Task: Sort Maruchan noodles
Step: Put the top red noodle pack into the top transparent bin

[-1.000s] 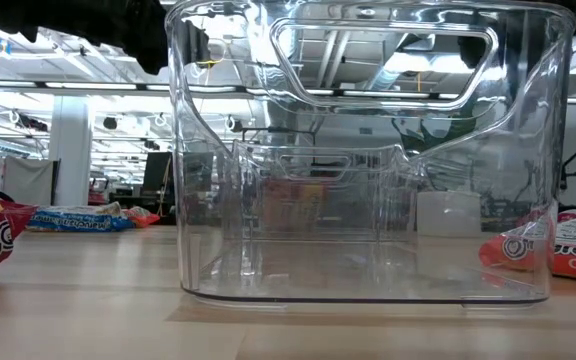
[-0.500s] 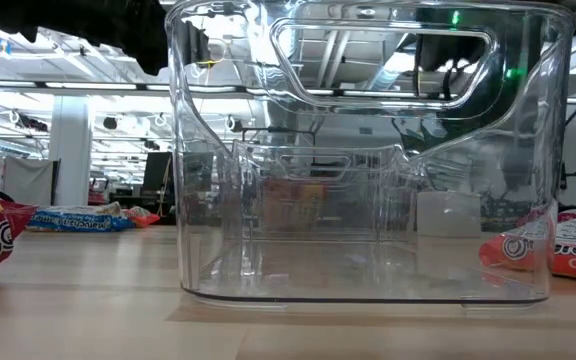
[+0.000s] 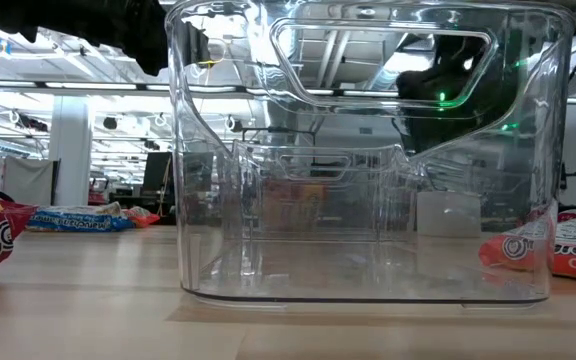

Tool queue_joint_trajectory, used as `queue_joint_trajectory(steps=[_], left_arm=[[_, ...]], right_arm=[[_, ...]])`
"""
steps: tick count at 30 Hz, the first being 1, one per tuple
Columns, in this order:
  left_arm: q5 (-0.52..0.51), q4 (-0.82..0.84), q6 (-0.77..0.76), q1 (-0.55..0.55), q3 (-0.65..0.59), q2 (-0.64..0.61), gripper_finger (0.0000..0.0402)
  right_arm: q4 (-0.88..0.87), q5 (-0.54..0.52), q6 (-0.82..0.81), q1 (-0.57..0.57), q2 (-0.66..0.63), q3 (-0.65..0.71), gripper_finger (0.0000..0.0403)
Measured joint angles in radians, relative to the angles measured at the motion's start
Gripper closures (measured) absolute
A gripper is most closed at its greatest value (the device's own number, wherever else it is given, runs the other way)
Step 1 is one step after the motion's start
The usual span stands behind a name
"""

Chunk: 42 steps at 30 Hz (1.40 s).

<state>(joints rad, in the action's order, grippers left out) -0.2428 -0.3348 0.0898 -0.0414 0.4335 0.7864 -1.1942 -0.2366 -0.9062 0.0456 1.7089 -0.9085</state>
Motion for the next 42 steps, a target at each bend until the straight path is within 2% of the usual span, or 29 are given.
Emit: queue_joint_trajectory(steps=[7,10,13,17,18,25,33,39,42], left_arm=[[0.000,0.003,0.000,0.000,0.000,0.000,0.0184],[0.000,0.003,0.000,0.000,0.000,0.000,0.0184],[0.000,0.003,0.000,0.000,0.000,0.000,0.0184],[0.000,0.003,0.000,0.000,0.000,0.000,0.0184],[0.000,0.003,0.000,0.000,0.000,0.000,0.0184],[-0.005,-0.008,0.033,0.000,0.000,0.000,0.0184],[-0.007,-0.022,0.040,0.000,0.000,0.000,0.0184],[-0.008,-0.023,0.041,0.000,0.000,0.000,0.0184],[-0.008,-0.025,0.055,0.000,0.000,-0.002,0.0184]], right_arm=[[0.000,-0.005,-0.003,0.000,0.077,0.000,0.0214],[-0.003,-0.005,-0.004,0.000,0.101,0.000,0.0228],[-0.011,-0.005,-0.003,0.000,0.112,-0.001,0.0270],[-0.025,-0.006,0.010,0.017,0.096,-0.001,0.0369],[-0.037,-0.005,0.018,0.022,0.083,-0.004,0.0383],[-0.168,0.006,0.063,0.072,-0.021,-0.065,0.0386],[-0.302,0.027,0.096,0.146,-0.186,-0.298,0.0386],[-0.307,-0.121,0.087,0.180,-0.224,-0.541,0.0386],[-0.230,-0.214,0.174,0.160,-0.215,-0.638,0.0386]])
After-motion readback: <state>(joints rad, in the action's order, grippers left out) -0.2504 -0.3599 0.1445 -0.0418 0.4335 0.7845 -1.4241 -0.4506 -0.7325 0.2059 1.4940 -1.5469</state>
